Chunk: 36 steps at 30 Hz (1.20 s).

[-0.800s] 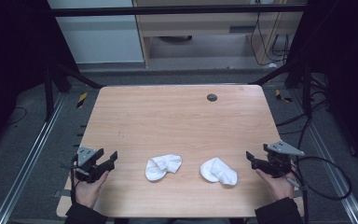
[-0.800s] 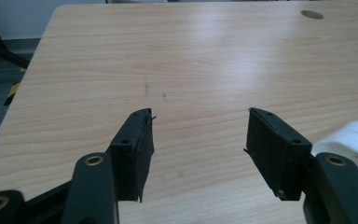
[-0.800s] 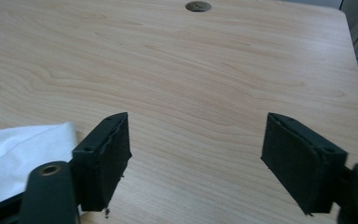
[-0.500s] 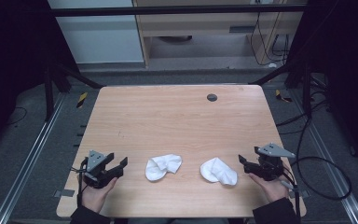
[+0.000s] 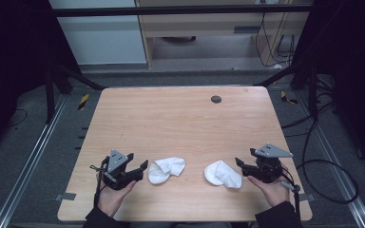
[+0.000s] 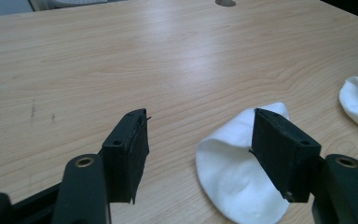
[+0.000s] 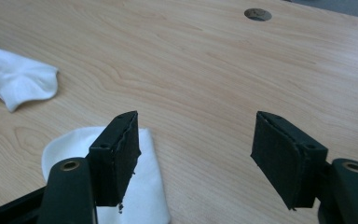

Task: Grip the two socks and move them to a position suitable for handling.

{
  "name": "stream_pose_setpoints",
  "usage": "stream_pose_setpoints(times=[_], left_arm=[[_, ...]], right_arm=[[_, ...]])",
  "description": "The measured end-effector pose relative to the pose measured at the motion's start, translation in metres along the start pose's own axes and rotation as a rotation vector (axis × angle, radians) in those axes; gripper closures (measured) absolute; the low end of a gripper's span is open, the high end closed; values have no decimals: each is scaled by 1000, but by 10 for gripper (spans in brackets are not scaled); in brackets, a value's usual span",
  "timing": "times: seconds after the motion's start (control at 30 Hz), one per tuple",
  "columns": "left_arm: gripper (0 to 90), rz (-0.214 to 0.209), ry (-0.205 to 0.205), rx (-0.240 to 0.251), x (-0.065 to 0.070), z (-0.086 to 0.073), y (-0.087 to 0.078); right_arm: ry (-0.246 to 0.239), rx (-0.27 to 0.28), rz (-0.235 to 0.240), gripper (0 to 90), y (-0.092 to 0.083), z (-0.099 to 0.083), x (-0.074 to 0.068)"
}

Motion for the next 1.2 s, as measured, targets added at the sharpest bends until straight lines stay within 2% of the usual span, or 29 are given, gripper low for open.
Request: stream_pose_setpoints(times=[0.2,0.27,0.3,0.43,0.47,0.5,0.53,0.63,0.67,0.7,0.73,0.97,1.0,1.2], left_arm=[[354,-23,20,-9,15,9,10],[355,-34,35,-13,25,14,16],[355,-34,35,-13,25,14,16],[357,-57,61,-26,40,17,23],[358,-66,68,-30,47,18,28],[360,-66,68,-30,47,18,28],[360,-77,80,-36,55,19,31],[363,-87,92,-38,62,21,35],[365,-99,100,-40,70,22,37],[368,-99,100,-40,70,22,37],[368,-108,115,-48,76,22,40],[394,-127,137,-67,92,21,46],[400,-127,143,-71,93,21,47],[431,-144,155,-97,106,18,54]], right_arm=[[22,25,10,315,-8,10,3],[5,33,21,336,-12,14,2],[5,33,21,336,-12,14,2],[-25,16,28,354,-15,14,-1],[-32,9,41,366,-15,11,-4],[-32,9,41,366,-15,11,-4],[-42,-2,55,373,-15,7,-7],[-50,-11,62,381,-14,3,-11],[-60,-16,69,388,-13,-1,-14],[-60,-16,69,388,-13,-1,-14],[-61,-22,77,398,-12,-5,-17],[-77,-60,90,434,-7,-16,-24],[-85,-78,98,451,-6,-20,-26],[-93,-108,129,520,-6,-26,-32]])
Point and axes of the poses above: each handheld gripper's, and its own axes: y roughly forward along the jaws, z roughly out of its top, x roughly to its right, the point moved 4 cm from there along y, roughly forward along the jaws, and after that the axes turned 4 degrees about -x, right-handed, at the moved point
